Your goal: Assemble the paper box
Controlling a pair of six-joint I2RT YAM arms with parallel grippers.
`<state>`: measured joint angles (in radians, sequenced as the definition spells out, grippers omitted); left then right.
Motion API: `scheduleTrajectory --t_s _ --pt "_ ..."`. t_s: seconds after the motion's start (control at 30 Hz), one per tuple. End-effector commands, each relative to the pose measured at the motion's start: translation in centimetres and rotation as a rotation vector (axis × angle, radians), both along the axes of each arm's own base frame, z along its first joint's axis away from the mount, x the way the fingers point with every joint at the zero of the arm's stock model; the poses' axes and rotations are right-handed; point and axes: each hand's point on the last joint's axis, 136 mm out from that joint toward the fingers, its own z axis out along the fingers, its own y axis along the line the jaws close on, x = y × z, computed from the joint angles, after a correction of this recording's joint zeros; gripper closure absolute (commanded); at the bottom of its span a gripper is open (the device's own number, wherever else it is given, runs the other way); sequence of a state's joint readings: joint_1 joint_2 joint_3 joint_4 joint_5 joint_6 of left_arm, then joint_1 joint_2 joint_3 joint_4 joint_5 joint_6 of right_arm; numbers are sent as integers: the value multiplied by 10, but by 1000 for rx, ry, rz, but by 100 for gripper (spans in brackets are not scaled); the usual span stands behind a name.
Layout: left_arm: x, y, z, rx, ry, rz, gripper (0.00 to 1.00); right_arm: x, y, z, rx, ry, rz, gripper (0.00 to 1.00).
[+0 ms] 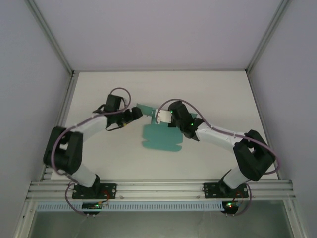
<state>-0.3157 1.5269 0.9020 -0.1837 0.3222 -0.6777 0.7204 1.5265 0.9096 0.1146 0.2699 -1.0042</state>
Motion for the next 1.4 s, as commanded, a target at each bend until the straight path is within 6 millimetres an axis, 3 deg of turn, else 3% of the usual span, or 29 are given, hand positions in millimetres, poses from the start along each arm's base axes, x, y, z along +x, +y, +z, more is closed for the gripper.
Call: scheduleTrajectory --t_s 0.0,0.03,0.1,0.23,0.33,0.43,0.67,0.8,0.9,1.0,1.13,1.27,1.37 --pt "-4 43 17 194 -96 -10 0 5 3 7 -7 6 52 100" --pt "-1 42 24 204 -141 -50 0 5 2 6 -7 23 57 100" --pt "-2 21 36 199 -236 -255 0 5 0 2 -13 49 63 100" --pt "5 -9 44 330 -389 -568 0 1 1 -6 -18 120 112 100" --pt "21 -19 53 344 -434 -651 0 -1 1 -10 -25 178 133 100" --pt "29 -28 48 349 -436 -736 0 1 2 -12 -25 185 142 100" --pt "17 -60 43 188 -413 -926 7 8 0 -13 -26 196 128 100" --pt "23 -60 31 220 -371 -923 23 11 0 -10 -10 196 118 100" --pt "27 -59 22 232 -337 -905 42 13 0 -9 4 192 111 100" --pt "24 -65 19 204 -335 -918 49 11 3 -8 19 199 118 100" --pt "26 -67 18 219 -344 -901 83 15 0 -10 14 195 95 100" --pt "39 -59 13 277 -340 -801 98 15 -2 -8 15 186 82 100" --pt "38 -60 14 258 -334 -742 100 16 -4 -11 9 175 62 100"
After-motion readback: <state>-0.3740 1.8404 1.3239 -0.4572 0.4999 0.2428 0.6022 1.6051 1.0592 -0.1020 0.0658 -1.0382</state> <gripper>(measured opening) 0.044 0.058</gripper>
